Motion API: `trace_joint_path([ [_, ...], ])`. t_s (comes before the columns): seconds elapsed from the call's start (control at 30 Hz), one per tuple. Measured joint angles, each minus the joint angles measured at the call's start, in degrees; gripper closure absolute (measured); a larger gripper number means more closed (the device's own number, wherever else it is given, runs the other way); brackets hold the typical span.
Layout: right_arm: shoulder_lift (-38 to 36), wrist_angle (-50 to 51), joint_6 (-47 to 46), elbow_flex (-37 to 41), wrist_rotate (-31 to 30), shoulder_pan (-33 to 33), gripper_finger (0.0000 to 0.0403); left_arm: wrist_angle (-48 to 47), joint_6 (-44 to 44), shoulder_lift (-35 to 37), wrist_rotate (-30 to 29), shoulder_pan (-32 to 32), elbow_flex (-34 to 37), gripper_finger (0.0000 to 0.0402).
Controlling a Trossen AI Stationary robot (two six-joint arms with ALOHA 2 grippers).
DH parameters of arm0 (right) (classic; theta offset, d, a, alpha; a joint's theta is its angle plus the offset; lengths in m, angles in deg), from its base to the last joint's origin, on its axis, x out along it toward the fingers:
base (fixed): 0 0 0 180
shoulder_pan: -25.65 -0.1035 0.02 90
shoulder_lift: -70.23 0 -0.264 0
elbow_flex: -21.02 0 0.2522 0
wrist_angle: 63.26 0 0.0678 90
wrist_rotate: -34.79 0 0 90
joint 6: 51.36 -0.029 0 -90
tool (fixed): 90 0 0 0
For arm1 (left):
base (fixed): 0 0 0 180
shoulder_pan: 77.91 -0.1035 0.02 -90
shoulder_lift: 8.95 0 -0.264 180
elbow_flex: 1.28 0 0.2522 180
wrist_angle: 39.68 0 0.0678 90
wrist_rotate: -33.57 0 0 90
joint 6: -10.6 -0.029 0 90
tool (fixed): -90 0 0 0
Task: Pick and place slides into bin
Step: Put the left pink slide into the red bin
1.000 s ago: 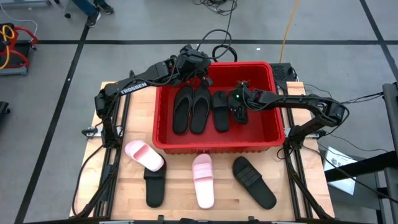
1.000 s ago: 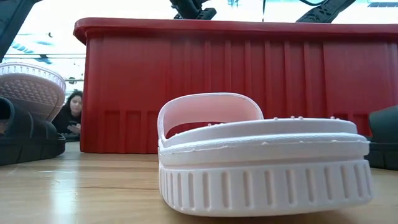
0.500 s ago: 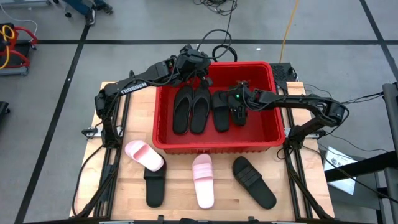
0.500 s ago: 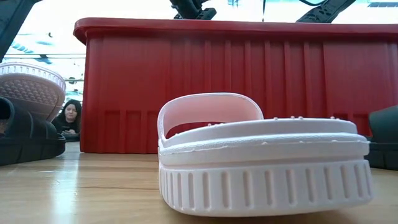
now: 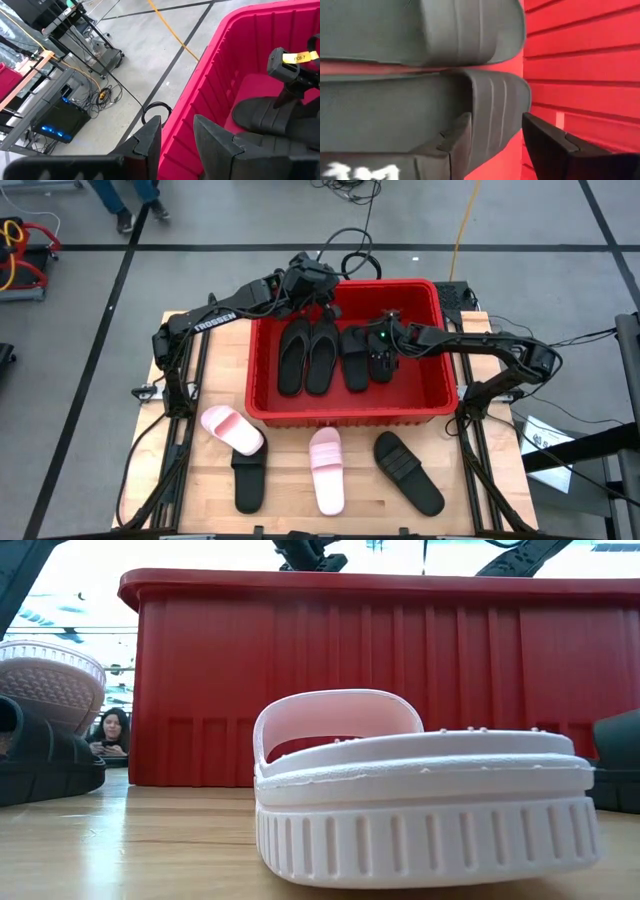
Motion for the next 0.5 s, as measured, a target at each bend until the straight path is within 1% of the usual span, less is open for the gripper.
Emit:
trace_joint_path([
  [0.03,-0.6,0.7,0.0,0.0,-0.2,0.0,0.0234,-0.2,0.0,0.0,0.0,0.0,0.0,0.0279],
  [0.17,-4.2,0.6,-0.2,-0.2,-4.4,-0.1,0.0236,-3.5,0.3,2.2,-0.7,0.1,0.0,0.0279],
  [0.23,-6.7,0.8,-1.4,-0.7,-6.0,-0.1,0.0238,-6.9,1.8,4.1,-1.1,0.3,0.0,0.0279],
  [0.3,-9.5,0.5,-3.2,-1.4,-6.2,-0.1,0.0240,-9.4,4.1,6.2,-1.4,0.5,0.0,0.0279],
  [0.43,-15.6,0.1,-8.4,-2.2,-5.8,-0.4,0.0243,-17.6,9.4,10.8,-1.5,1.3,-0.1,0.0279],
  [0.5,-18.6,0.4,-9.6,-2.2,-5.7,-1.2,0.0243,-23.1,11.9,12.8,-1.6,1.9,-0.1,0.0279],
])
